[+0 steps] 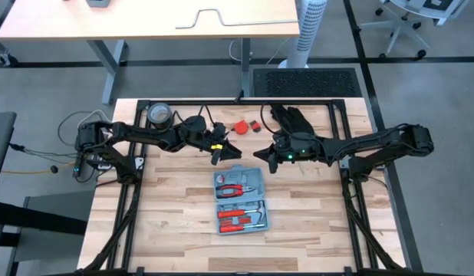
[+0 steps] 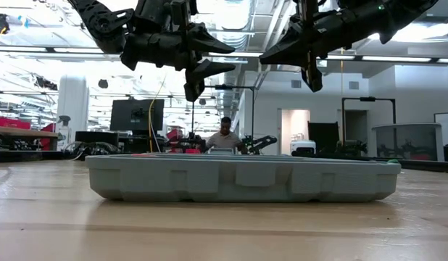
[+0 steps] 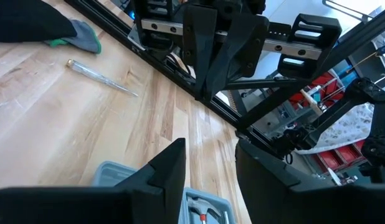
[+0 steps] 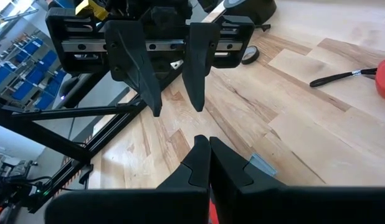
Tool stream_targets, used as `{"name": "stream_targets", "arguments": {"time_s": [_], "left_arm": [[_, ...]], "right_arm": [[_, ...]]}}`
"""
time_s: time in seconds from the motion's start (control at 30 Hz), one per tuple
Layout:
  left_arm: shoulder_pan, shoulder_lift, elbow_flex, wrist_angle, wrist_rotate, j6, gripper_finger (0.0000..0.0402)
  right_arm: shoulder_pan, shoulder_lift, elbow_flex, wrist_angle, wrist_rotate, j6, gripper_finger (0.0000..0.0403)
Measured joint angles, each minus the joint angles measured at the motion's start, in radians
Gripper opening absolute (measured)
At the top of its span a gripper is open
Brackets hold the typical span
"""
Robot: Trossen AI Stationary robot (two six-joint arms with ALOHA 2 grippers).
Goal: Prefit tool cases
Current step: Put the black Allen wrench set into the gray toolbox
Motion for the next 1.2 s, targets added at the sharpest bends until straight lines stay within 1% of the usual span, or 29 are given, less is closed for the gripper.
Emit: {"name": "stream_targets", "arguments": {"time_s": [0.77, 0.83, 0.9, 0.97, 1.03, 1.13, 1.2], "left_arm": [[0.001, 0.000, 0.000, 0.000, -0.020, 0.016, 0.0130], [0.015, -0.001, 0.000, -0.002, -0.017, 0.031, 0.0130], [0.039, -0.003, 0.000, -0.006, -0.012, 0.072, 0.0130], [0.069, -0.003, 0.000, -0.018, -0.013, 0.105, 0.0130], [0.102, -0.003, 0.002, -0.048, -0.012, 0.140, 0.0130], [0.146, -0.003, 0.034, -0.166, -0.011, 0.242, 0.0130], [0.167, -0.003, 0.075, -0.298, -0.023, 0.349, 0.0130]], "right_arm": [[-0.003, -0.005, 0.000, -0.020, 0.000, 0.000, 0.0011], [-0.014, -0.031, 0.000, -0.076, 0.004, -0.012, 0.0011], [-0.038, -0.075, 0.001, -0.156, 0.038, -0.024, 0.0011], [-0.074, -0.122, 0.001, -0.242, 0.063, -0.035, 0.0011], [-0.119, -0.169, 0.001, -0.317, 0.063, -0.054, 0.0011], [-0.180, -0.223, 0.002, -0.412, 0.056, -0.050, 0.0011], [-0.204, -0.229, 0.001, -0.479, 0.056, -0.045, 0.0011]]}}
